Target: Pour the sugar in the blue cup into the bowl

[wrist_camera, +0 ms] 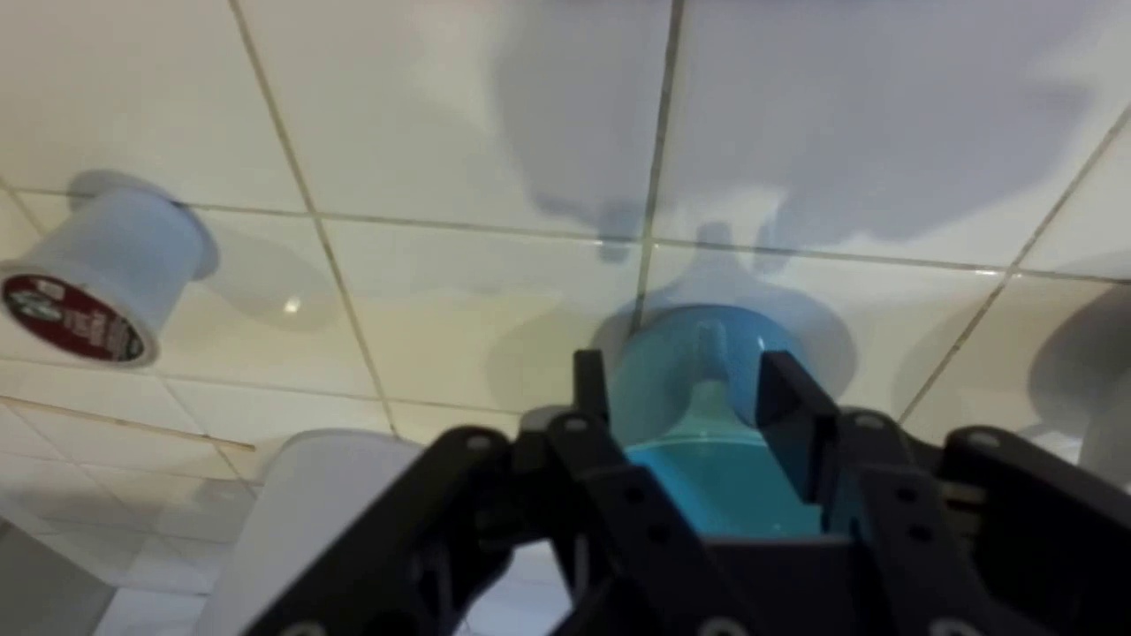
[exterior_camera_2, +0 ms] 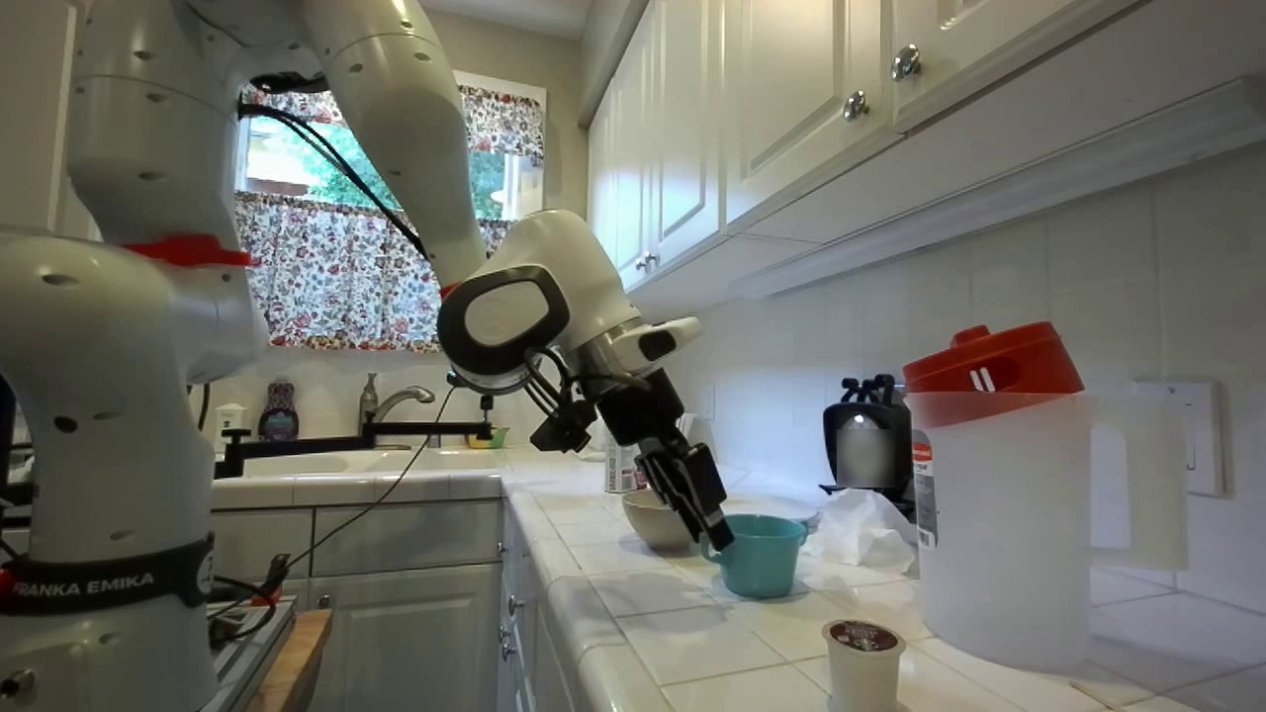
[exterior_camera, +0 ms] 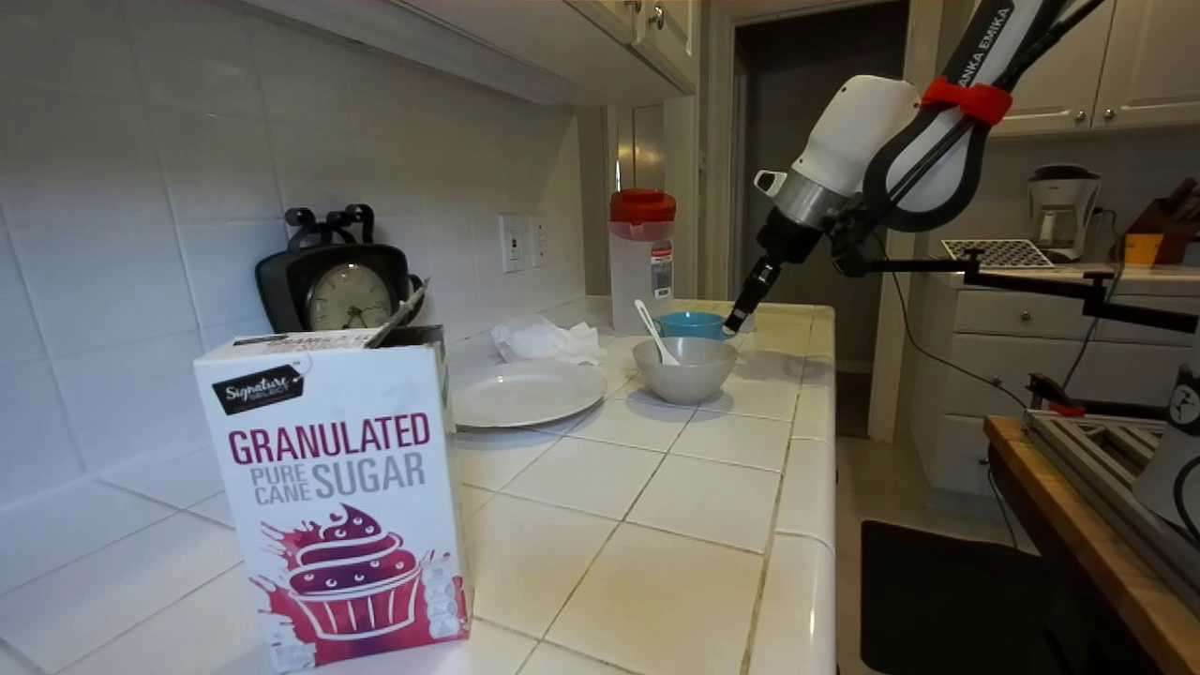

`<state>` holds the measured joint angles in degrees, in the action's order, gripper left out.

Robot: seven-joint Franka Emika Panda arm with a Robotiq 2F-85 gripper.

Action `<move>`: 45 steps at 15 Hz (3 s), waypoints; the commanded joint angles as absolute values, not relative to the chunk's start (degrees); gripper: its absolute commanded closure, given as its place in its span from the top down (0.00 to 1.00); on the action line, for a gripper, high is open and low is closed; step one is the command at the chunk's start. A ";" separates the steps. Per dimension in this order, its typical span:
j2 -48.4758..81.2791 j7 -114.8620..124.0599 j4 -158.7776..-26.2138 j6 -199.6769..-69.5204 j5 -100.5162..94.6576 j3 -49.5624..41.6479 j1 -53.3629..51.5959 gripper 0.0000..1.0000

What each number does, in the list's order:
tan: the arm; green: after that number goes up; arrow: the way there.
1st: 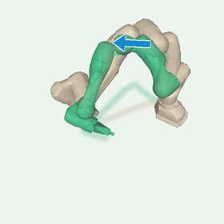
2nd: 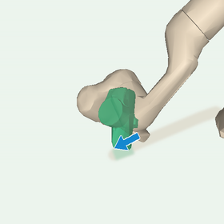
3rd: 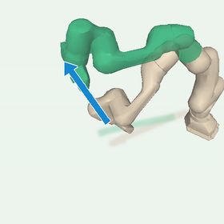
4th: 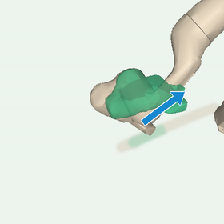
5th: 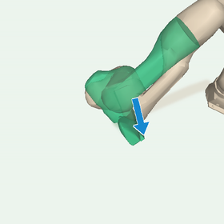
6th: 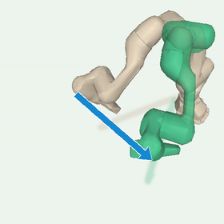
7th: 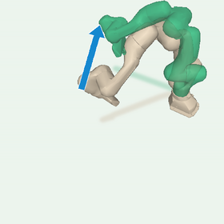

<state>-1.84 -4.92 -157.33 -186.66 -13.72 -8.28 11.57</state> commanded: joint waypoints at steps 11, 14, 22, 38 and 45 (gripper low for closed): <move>0.36 -6.71 -156.72 -188.49 -11.53 -7.89 8.86 0.42; 0.69 -6.71 -156.83 -188.74 -11.52 -7.93 8.67 0.35; 0.77 -6.61 -156.86 -190.80 -10.74 -8.44 8.99 0.14; -8.55 -10.43 -157.53 -184.94 -13.15 -8.95 10.16 0.03; -17.33 -3.12 -156.88 -172.62 -26.01 8.82 23.63 0.03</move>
